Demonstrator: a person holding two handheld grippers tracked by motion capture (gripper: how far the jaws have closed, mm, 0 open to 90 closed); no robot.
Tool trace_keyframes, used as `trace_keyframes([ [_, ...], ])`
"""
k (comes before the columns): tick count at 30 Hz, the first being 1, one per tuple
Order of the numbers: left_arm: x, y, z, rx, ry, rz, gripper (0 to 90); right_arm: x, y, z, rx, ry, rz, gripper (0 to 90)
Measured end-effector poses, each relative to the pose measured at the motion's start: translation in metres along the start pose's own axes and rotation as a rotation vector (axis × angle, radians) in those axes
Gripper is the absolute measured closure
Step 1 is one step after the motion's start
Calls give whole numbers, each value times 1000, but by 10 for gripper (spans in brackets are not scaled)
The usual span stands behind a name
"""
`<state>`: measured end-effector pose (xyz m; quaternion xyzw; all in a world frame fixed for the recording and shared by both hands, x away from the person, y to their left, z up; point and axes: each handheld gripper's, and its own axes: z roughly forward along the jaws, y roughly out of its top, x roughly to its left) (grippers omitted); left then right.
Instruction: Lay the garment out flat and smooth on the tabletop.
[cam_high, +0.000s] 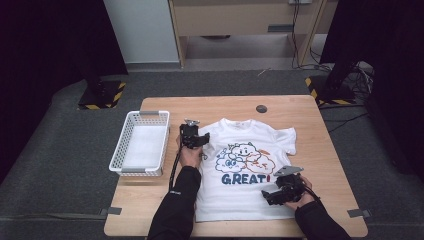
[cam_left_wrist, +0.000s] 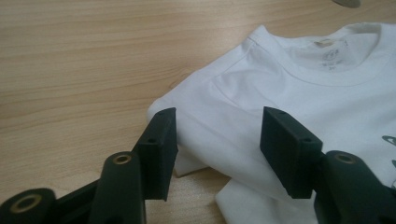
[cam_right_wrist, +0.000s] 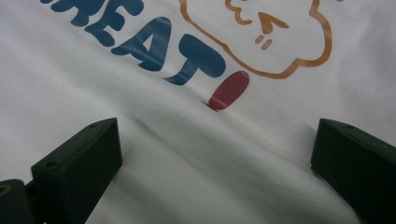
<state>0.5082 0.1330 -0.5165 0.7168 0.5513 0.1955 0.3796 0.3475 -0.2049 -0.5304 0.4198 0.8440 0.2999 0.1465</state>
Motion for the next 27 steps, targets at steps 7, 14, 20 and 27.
trace_keyframes([
  [7, 1, -2, 3, 13, -4, -23, 671, 0, 0, 0, 0, 1, -2, 19],
  [14, 1, -5, 8, 22, -9, -17, 813, 0, 0, 0, 0, 1, -3, 18],
  [20, 1, -3, 4, -5, -16, -14, 863, 0, 0, 0, -1, 1, -4, 18],
  [27, -4, 12, -12, -58, -45, -4, 871, 0, 0, 0, -1, 1, -3, 16],
])
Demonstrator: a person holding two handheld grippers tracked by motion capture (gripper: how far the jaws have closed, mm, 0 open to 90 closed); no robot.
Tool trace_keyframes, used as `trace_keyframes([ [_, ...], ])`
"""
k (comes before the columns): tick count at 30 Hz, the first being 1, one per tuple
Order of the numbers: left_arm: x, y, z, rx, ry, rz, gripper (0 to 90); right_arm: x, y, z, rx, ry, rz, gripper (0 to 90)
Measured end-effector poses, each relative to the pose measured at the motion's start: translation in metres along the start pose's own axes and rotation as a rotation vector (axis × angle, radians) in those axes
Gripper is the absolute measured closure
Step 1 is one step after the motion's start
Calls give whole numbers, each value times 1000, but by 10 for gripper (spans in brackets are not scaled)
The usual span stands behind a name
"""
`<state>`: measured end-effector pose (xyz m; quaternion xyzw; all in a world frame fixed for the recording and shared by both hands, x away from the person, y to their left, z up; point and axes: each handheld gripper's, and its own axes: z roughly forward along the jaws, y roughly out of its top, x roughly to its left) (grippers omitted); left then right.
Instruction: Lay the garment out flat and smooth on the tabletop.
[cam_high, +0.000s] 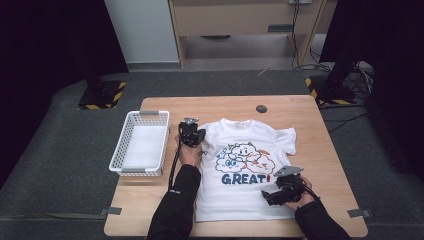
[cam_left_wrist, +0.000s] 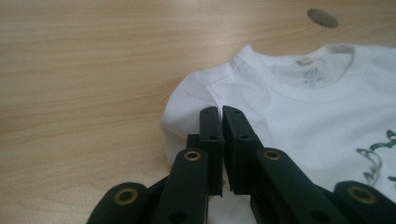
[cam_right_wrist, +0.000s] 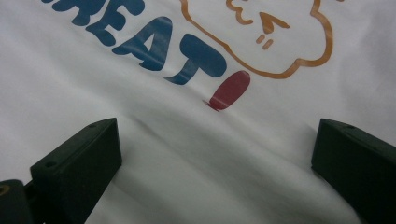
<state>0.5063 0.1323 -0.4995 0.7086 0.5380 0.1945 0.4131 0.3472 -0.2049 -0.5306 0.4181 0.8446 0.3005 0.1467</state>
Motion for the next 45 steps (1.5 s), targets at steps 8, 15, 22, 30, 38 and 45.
trace_keyframes([
  [8, -34, 15, -8, -30, -55, 96, 871, 0, 0, 0, 0, 1, -1, 15],
  [15, -65, 13, 3, 4, -97, 166, 868, 0, 0, 0, 0, -1, -1, 15],
  [22, -88, 2, 21, 70, -111, 245, 862, 0, 0, 0, 0, -1, 0, 14],
  [30, -98, -10, 34, 130, -179, 253, 774, 0, 0, 0, 1, -1, 1, 13],
  [38, -92, -2, 23, 68, -180, 261, 586, 0, 0, 0, 0, 0, -1, 12],
  [45, -72, 7, 12, 2, -192, 196, 537, 0, 0, 1, 0, 0, 0, 9],
])
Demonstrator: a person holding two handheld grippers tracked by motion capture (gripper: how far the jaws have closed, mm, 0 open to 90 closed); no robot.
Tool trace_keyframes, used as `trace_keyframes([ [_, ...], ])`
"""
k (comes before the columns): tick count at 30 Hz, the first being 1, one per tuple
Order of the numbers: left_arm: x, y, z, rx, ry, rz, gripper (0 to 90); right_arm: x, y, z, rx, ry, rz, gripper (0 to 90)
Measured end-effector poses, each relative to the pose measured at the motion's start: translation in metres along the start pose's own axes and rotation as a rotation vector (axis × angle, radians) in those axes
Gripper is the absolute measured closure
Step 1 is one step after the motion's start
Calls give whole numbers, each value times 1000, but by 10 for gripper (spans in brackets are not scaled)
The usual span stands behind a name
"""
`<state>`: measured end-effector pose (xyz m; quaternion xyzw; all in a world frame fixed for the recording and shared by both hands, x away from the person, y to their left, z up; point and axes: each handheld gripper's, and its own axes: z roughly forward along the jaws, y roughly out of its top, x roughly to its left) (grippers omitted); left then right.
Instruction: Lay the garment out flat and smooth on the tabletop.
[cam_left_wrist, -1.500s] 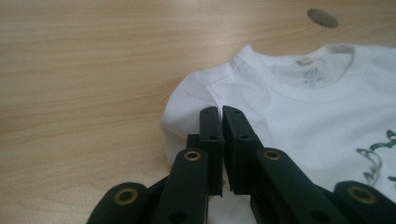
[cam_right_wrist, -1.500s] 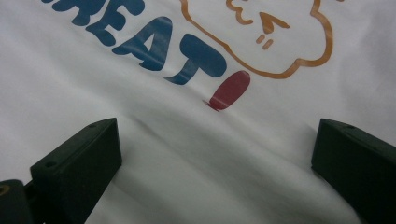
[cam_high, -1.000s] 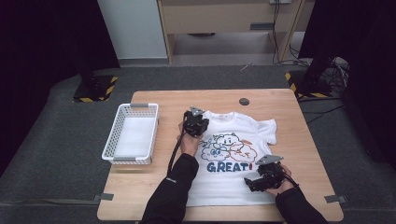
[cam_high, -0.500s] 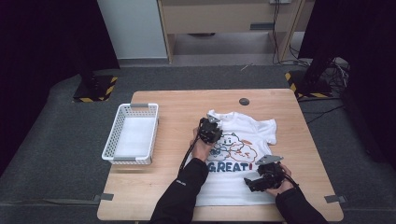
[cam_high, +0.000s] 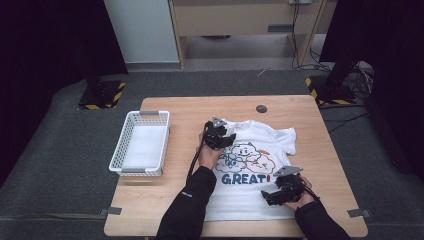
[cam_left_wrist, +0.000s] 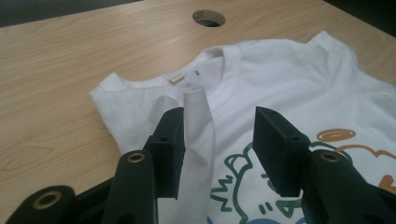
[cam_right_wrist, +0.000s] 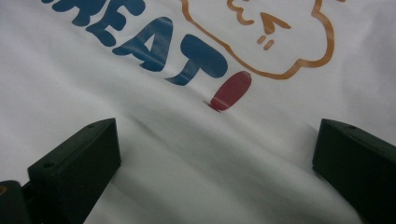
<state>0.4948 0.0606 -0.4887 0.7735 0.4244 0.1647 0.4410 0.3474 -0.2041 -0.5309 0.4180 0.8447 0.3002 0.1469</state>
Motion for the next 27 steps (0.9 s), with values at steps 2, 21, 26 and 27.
trace_keyframes([
  [2, 3, 0, -2, 0, -1, -7, 537, 0, 0, 0, 0, 0, 1, 8],
  [21, 37, 1, 1, 13, 122, -19, 460, 0, 0, 0, -1, 1, 0, 9],
  [26, 42, -5, 11, 42, 132, -16, 457, 0, 0, 0, -2, 2, -2, 9],
  [27, 41, -6, 13, 44, 133, -14, 457, 0, 0, 0, -2, 2, -2, 9],
])
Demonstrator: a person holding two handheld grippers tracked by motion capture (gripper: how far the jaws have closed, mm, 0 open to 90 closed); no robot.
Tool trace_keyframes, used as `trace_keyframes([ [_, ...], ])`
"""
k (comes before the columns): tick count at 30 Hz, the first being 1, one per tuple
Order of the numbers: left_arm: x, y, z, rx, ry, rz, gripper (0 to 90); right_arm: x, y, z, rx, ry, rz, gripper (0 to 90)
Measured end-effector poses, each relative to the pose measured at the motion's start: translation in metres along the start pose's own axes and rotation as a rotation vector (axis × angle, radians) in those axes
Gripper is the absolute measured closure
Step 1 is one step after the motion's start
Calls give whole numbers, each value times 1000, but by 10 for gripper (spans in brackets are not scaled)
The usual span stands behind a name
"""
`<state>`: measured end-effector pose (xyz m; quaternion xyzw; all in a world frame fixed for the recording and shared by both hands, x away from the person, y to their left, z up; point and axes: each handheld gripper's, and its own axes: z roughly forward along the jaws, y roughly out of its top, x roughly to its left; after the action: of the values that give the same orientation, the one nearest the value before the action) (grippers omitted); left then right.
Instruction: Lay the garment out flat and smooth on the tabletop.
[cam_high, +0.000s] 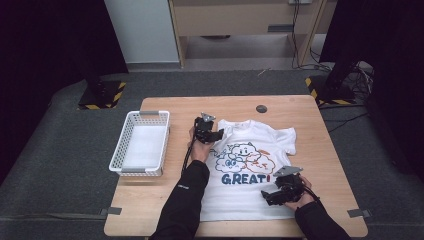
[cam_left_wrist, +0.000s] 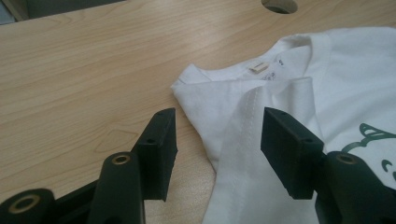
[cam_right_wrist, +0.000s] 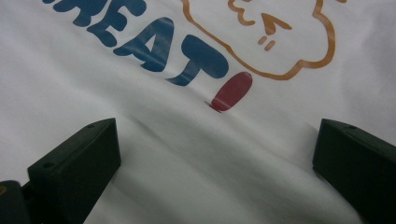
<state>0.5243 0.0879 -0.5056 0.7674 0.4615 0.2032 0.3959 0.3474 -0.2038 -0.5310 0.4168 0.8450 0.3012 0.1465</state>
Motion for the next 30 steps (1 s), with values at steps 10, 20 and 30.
trace_keyframes([
  [10, -9, -1, 14, 29, -33, 47, 437, 0, 0, 0, -2, -1, -3, 11],
  [20, -22, -2, 28, 79, -50, 107, 443, 0, 0, 0, -3, 0, -5, 12],
  [30, -24, -4, 31, 97, -58, 103, 595, 0, 0, 0, -4, 0, -5, 13],
])
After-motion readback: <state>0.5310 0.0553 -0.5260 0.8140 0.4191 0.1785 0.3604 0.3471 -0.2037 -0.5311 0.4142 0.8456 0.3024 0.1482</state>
